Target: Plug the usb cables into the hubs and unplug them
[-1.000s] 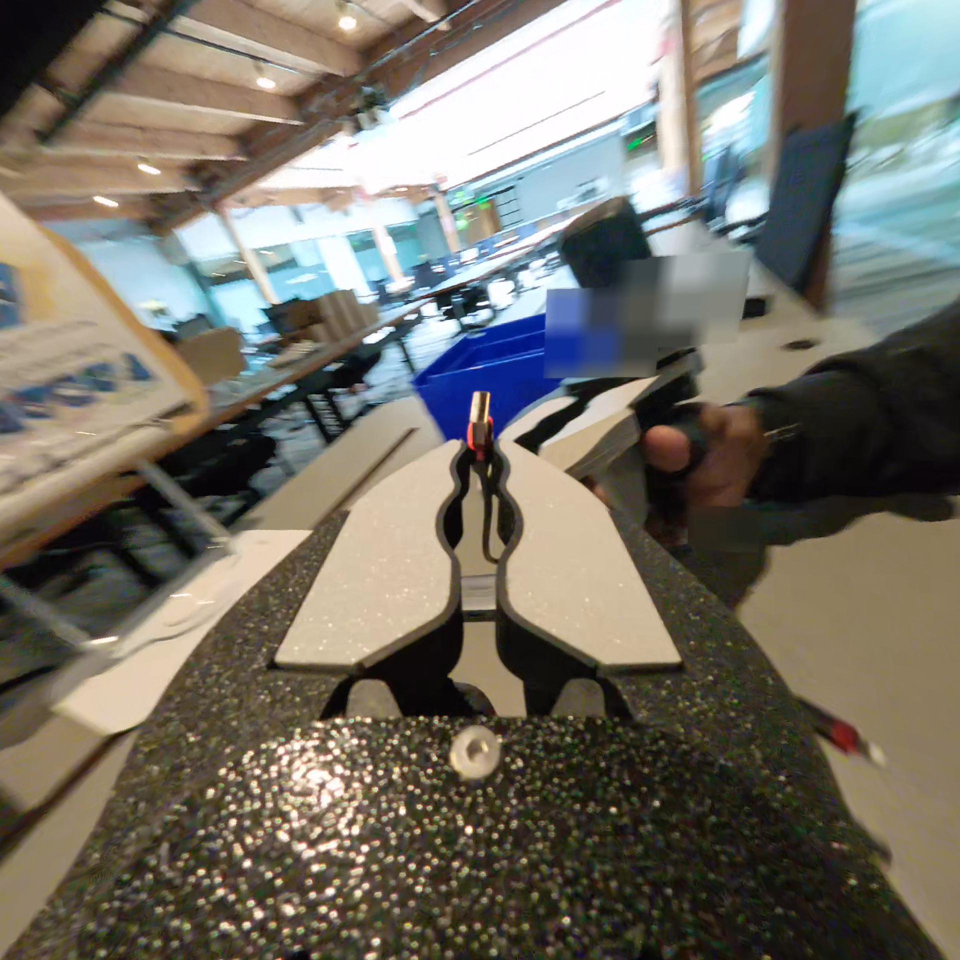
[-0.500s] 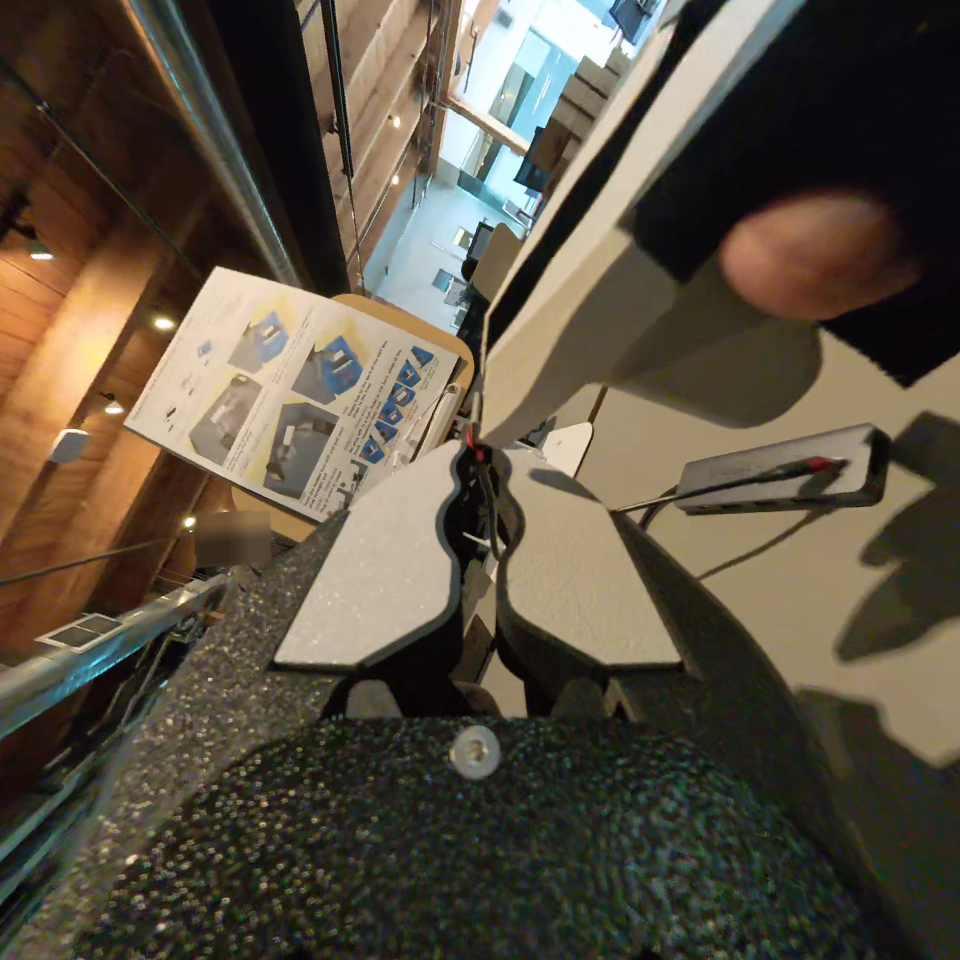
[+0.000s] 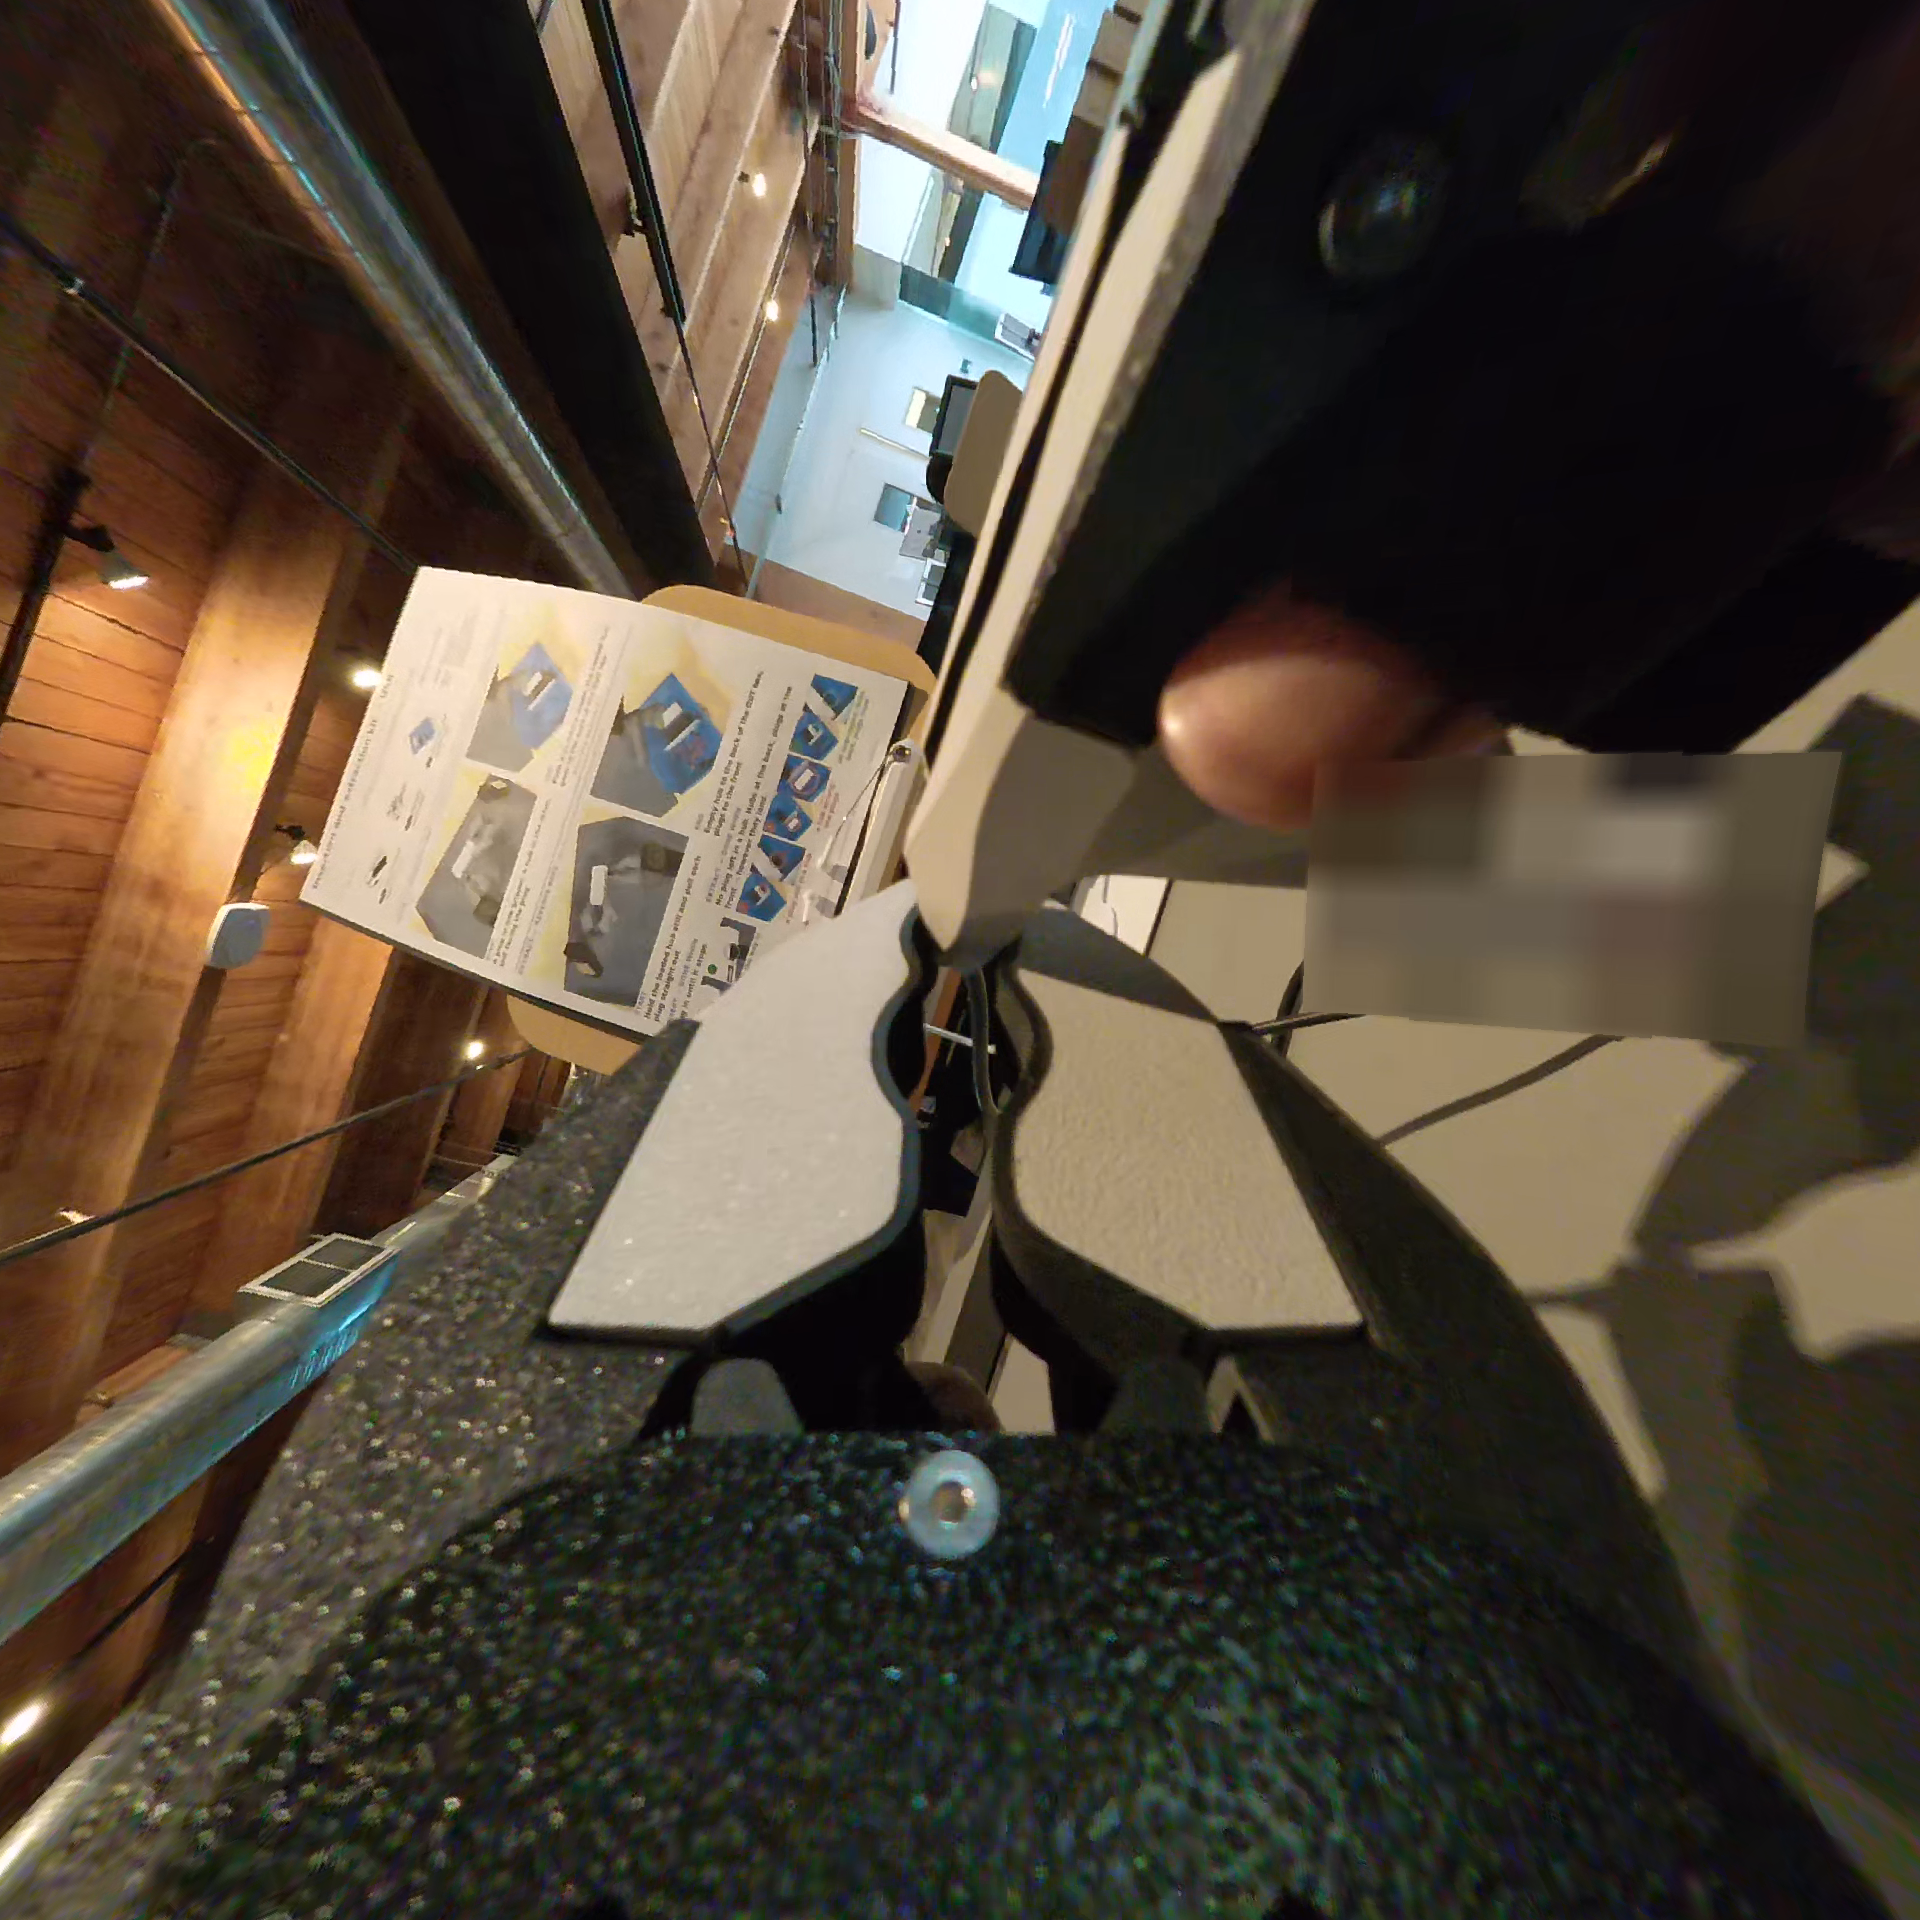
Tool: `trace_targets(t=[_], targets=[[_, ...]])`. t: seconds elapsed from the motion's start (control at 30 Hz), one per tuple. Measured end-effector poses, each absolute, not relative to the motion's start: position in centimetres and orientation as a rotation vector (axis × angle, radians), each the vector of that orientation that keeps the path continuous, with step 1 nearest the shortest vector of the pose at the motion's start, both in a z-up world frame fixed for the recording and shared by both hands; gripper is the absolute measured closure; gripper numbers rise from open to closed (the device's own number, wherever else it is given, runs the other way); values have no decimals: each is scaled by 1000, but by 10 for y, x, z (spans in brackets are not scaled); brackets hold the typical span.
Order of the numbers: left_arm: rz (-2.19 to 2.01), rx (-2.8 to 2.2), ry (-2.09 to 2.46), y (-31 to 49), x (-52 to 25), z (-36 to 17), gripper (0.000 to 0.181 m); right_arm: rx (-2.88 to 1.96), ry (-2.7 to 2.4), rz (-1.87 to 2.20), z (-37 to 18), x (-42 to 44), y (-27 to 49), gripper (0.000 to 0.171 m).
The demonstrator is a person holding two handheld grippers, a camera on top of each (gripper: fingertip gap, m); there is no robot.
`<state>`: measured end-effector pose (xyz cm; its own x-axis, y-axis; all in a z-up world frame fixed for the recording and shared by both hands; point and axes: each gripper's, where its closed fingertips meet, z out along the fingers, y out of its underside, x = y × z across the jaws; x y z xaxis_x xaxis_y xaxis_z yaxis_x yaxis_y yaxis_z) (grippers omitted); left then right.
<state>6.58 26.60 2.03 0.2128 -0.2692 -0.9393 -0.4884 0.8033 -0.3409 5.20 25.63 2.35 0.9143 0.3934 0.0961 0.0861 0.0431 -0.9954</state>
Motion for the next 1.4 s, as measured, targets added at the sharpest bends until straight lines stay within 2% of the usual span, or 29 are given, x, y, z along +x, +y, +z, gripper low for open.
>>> trace_targets(t=[0.17,0.47,0.57,0.8,1.0,1.17,1.4], targets=[[127,-683,1408,266,67,14,173,-1542,-438,264,19,49,256,156],[-105,-744,1467,269,59,10,167,-1511,-439,380,22,65,254,157],[-446,-839,1571,257,50,6,162,-1462,-513,417,25,66,248,157],[-1348,-1116,1556,231,15,34,150,-1349,-860,575,16,38,214,157],[-1674,-1408,1721,207,14,-4,153,-1308,-1053,630,4,14,192,157],[-1955,-1435,1721,189,18,-7,160,-1280,-1106,625,3,9,185,157],[-2065,-1412,1759,179,17,-11,169,-1274,-1135,573,-2,12,185,157]])
